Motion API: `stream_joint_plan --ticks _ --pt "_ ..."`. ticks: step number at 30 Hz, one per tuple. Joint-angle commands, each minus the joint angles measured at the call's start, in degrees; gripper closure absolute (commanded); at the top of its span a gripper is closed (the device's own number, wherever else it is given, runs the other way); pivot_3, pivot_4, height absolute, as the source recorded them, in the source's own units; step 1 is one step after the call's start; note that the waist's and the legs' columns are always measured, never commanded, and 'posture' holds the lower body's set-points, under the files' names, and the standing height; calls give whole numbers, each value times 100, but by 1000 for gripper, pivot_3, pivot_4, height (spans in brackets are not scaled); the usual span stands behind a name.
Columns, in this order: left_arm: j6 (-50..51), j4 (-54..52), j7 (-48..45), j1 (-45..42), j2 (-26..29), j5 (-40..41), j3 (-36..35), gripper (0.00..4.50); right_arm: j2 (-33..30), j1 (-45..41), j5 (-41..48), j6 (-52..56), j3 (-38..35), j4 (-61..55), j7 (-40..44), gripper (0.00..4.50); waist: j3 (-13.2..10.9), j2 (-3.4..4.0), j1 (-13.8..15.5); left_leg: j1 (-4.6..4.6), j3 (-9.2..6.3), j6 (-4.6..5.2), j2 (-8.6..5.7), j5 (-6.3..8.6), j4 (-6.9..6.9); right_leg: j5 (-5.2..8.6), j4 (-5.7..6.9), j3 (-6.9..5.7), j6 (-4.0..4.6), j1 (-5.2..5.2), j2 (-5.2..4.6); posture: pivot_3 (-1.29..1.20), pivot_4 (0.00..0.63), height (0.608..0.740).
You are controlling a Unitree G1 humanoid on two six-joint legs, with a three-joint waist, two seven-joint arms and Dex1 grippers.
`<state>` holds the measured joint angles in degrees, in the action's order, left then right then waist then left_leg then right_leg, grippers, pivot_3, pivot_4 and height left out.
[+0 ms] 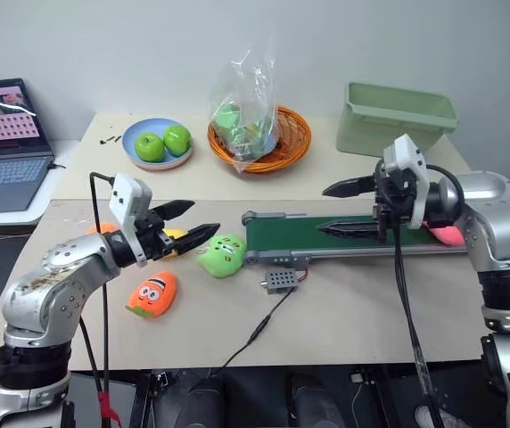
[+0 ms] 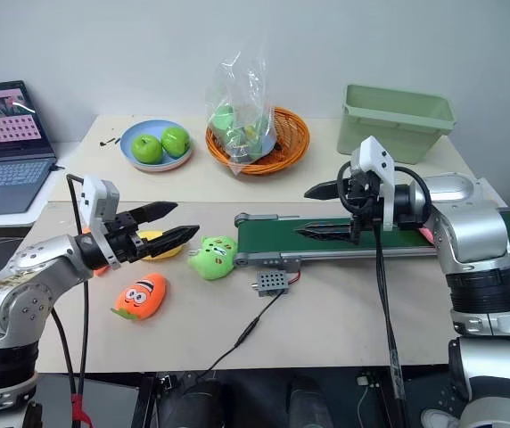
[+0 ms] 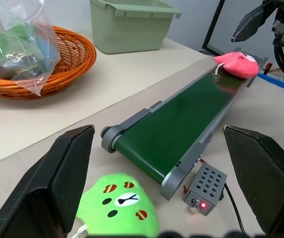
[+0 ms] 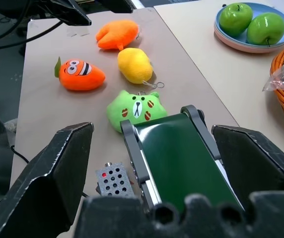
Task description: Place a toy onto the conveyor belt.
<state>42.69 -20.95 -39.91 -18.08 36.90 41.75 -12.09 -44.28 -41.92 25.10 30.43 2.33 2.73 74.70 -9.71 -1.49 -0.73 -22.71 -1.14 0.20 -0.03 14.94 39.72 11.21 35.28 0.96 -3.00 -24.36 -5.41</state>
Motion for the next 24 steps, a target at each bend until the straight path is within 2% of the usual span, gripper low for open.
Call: stream_joint_plan --ticks 1,24 --pt "-12 -296 67 32 49 138 -191 72 -14 -62 93 -125 -168 -127 -10 0 0 0 0 0 0 0 0 0 0 0 0 0 0 0 0 0 150 740" --pt "132 -533 375 303 222 387 -490 72 159 -131 52 -178 -122 -22 7 0 0 0 -1 0 0 0 0 0 -1 0 -2 0 0 0 0 0 150 740"
